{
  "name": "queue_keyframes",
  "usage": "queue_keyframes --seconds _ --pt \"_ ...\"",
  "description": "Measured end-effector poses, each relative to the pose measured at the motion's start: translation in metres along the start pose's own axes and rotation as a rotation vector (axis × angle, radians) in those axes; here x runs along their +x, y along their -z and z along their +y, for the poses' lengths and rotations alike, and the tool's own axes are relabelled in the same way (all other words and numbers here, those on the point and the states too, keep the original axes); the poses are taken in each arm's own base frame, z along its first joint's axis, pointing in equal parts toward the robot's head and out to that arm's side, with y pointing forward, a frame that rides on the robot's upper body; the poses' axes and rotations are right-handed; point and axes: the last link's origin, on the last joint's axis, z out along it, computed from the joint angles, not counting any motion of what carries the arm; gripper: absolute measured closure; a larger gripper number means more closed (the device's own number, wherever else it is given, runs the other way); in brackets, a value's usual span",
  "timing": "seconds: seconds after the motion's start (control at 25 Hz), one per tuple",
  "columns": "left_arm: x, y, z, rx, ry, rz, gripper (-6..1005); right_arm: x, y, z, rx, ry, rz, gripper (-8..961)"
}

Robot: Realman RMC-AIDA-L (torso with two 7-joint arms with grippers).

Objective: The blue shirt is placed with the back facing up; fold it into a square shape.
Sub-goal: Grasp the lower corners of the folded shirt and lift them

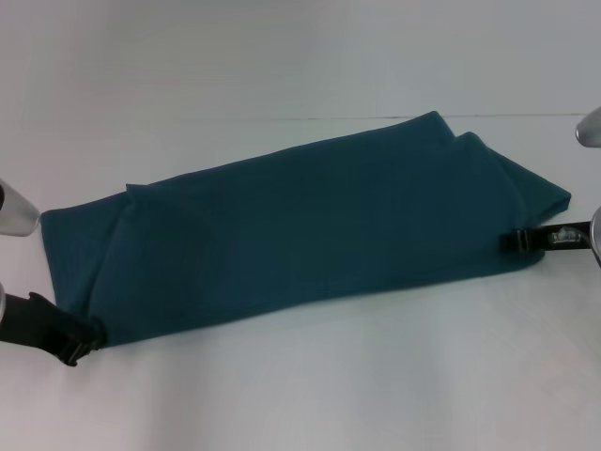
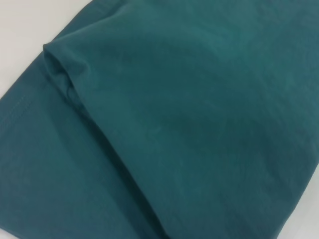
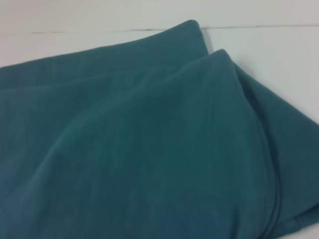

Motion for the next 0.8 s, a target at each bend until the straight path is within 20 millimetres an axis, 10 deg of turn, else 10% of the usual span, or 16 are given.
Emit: queue_keyframes --seconds 0.4,0.8 --pt "-0.004 0.000 0.000 -0.004 0.001 -0.003 970 0.012 0.002 0.001 -0.002 0.033 0.014 897" --pt "-0.016 0.002 0.001 -0.013 -0.004 -0.009 969 0.051 0.030 0.015 -0.025 0.028 0.001 891"
